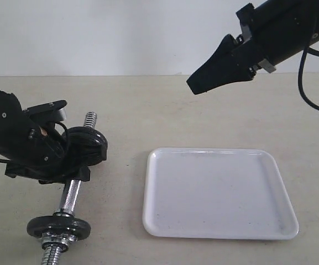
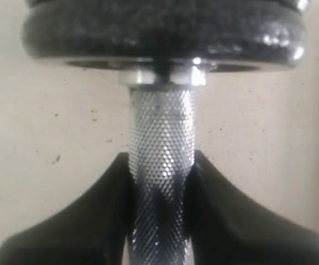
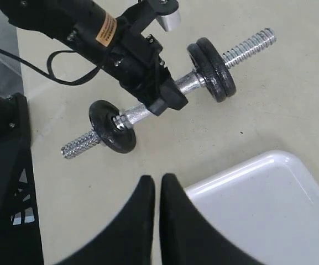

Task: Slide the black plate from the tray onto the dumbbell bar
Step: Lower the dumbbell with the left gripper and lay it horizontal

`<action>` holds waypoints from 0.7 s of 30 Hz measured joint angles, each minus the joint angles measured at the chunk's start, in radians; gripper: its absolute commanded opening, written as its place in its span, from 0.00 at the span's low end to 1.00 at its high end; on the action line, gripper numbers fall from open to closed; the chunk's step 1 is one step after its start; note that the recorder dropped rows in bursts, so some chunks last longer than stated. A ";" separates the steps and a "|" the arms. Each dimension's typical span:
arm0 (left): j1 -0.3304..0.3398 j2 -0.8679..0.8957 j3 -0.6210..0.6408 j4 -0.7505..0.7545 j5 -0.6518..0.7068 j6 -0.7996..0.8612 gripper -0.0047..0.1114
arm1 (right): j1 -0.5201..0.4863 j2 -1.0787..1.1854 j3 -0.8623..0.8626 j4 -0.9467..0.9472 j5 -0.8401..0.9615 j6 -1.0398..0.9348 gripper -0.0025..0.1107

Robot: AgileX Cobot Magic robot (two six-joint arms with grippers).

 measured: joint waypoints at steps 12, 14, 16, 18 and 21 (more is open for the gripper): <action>-0.040 0.056 -0.083 0.000 -0.006 -0.005 0.08 | 0.000 0.000 0.000 0.000 0.000 0.000 0.02; -0.048 0.058 -0.089 -0.002 -0.006 -0.009 0.08 | 0.000 0.000 0.000 0.000 0.000 0.000 0.02; -0.053 0.064 -0.091 -0.002 -0.007 -0.020 0.08 | 0.000 0.000 0.000 0.000 0.000 0.000 0.02; -0.055 0.070 -0.095 -0.004 -0.007 -0.036 0.08 | 0.000 0.000 0.000 0.000 0.000 0.000 0.02; -0.056 0.079 -0.095 -0.004 -0.007 -0.055 0.08 | 0.000 0.000 0.000 0.000 0.000 0.000 0.02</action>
